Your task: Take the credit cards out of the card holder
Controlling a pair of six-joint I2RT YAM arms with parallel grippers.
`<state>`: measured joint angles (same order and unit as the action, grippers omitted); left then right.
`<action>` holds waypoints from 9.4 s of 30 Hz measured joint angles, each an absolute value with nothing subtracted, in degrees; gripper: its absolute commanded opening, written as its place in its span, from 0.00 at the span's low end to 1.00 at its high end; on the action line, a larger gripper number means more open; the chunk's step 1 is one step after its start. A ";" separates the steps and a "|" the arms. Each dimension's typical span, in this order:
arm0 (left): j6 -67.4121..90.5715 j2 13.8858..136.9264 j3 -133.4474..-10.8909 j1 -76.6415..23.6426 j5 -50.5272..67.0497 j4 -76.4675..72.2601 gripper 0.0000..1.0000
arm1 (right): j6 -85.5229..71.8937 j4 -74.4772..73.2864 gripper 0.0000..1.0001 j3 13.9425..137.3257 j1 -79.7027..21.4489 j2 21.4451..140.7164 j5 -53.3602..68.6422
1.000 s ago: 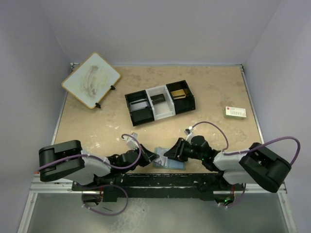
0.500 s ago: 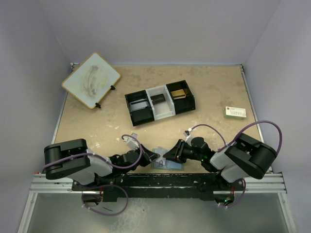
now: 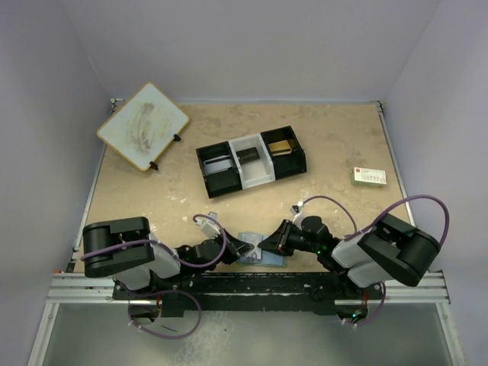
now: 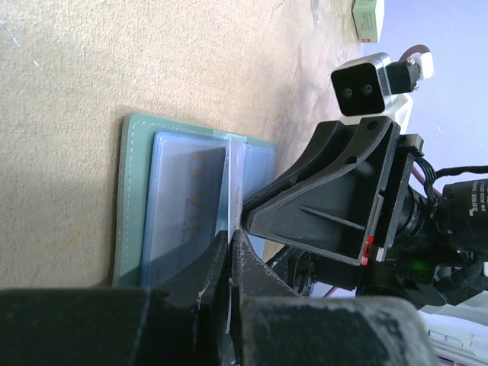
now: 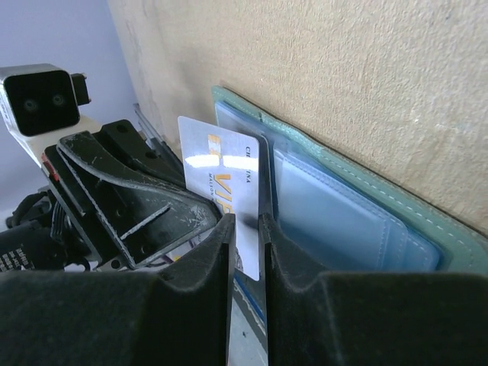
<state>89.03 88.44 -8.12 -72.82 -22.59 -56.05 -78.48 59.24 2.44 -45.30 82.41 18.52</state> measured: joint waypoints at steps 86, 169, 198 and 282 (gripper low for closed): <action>71.77 79.22 -26.04 -75.18 -24.88 -14.31 0.39 | -69.97 25.47 0.00 4.97 -45.01 51.94 9.52; 35.55 42.19 -48.18 -19.99 -45.65 38.76 0.73 | 57.69 10.09 0.01 88.88 -45.36 125.54 0.05; 35.53 43.40 -48.07 -19.99 -44.95 38.79 0.73 | 58.48 5.67 0.39 89.67 -46.13 126.48 2.94; 35.35 44.25 -48.07 -19.99 -42.96 38.74 0.72 | -10.48 -14.81 0.03 108.66 -46.85 134.72 -14.06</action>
<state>35.35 44.25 -48.07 -19.99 -42.96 38.74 -10.48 -14.81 108.66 -46.85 134.72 -14.06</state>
